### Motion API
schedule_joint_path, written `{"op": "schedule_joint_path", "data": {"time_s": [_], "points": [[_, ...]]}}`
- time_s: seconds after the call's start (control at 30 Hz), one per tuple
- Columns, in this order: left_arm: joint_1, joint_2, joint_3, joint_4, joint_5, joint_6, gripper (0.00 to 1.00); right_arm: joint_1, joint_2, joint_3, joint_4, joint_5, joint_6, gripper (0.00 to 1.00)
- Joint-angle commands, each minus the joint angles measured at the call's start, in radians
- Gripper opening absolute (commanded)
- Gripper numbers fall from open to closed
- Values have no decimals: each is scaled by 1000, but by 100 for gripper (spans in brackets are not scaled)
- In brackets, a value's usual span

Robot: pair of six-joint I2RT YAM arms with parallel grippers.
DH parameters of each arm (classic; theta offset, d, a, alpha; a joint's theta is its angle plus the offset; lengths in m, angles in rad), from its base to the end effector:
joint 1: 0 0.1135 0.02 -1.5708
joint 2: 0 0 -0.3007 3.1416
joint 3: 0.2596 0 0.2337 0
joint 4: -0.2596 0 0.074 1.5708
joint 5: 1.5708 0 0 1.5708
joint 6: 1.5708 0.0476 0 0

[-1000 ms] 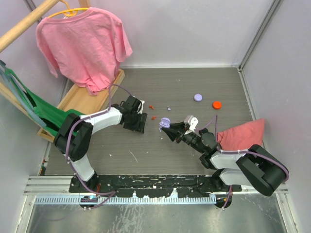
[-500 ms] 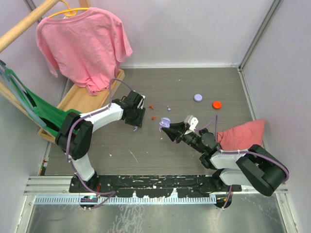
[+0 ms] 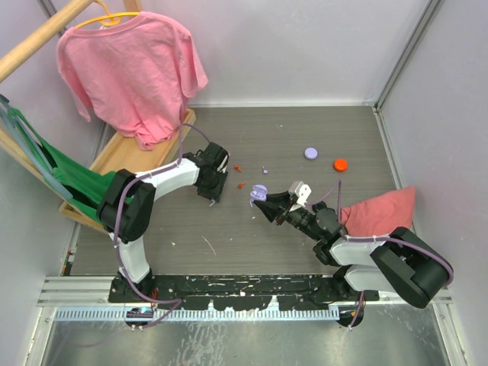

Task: Insert the wireless bluetooth earbuds into the charging case
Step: Pick up the earbud from the center of the board.

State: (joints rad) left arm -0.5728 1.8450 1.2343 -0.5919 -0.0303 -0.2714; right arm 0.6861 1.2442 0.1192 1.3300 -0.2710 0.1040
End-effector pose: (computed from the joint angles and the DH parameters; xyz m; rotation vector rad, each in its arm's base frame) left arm 0.3072 -0.1964 0.2092 0.4108 2.7578 -0.1742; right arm 0.1408 0.1317 0.2448 -0.6290 1.2789 0.8419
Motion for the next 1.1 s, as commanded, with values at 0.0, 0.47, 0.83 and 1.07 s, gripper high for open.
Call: {"op": "schedule_joint_path", "data": {"time_s": [0.0, 0.47, 0.83, 1.07], "points": [[6, 25, 46, -22, -8, 17, 34, 3, -12, 13, 52, 7, -10, 1], [7, 63, 56, -50, 2, 20, 21, 2, -11, 17, 47, 3, -9, 1], [7, -87, -25, 4, 47, -17, 14, 3, -32, 18, 37, -8, -11, 1], [6, -237, -84, 60, 81, -56, 12, 2, -53, 22, 31, 4, -10, 1]]}}
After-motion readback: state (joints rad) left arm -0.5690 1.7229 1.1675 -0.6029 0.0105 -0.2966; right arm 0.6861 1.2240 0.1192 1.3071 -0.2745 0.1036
